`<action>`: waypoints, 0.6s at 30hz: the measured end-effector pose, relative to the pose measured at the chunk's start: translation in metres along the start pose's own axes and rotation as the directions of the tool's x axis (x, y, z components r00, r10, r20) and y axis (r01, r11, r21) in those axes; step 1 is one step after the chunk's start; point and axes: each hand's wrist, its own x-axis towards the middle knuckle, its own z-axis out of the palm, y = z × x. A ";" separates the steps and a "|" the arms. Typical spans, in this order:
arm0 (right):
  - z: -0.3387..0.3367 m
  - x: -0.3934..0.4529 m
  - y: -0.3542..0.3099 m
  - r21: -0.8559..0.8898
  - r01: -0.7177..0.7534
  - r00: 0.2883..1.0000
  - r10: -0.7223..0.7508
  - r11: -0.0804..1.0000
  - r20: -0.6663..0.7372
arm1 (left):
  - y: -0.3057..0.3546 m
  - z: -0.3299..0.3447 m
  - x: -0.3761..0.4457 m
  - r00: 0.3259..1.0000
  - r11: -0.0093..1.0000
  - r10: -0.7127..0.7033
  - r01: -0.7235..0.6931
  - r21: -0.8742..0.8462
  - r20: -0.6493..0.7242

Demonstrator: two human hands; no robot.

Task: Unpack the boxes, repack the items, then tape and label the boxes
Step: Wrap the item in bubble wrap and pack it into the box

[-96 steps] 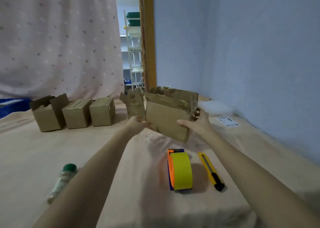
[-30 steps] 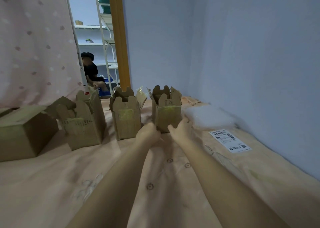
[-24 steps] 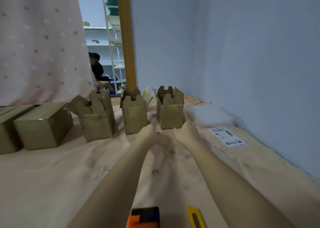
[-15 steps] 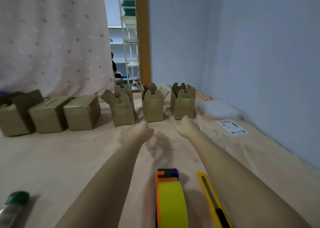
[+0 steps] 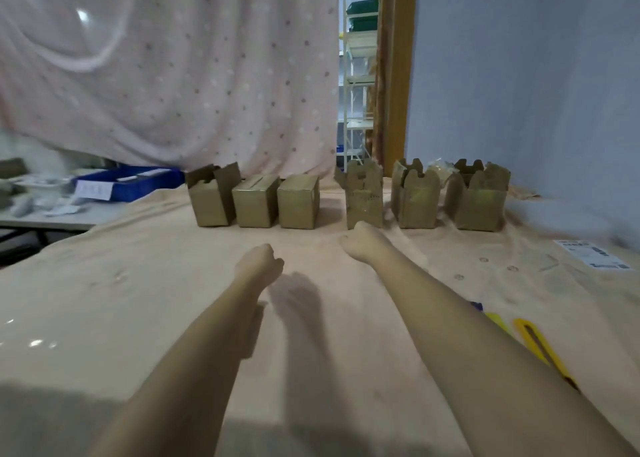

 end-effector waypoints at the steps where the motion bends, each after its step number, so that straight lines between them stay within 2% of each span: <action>1: 0.010 -0.002 -0.010 -0.008 0.024 1.000 -0.024 1.000 0.015 | -0.011 -0.006 -0.002 1.000 1.000 -0.016 0.016 0.005 -0.015; 6: 0.056 -0.005 -0.051 -0.054 0.078 0.995 -0.074 0.995 0.065 | -0.057 -0.029 -0.009 0.992 0.996 -0.091 0.093 0.020 -0.086; 18: 0.138 0.024 -0.152 -0.166 0.174 0.980 -0.154 0.971 0.124 | -0.175 -0.055 0.023 0.975 0.977 -0.205 0.199 -0.076 -0.088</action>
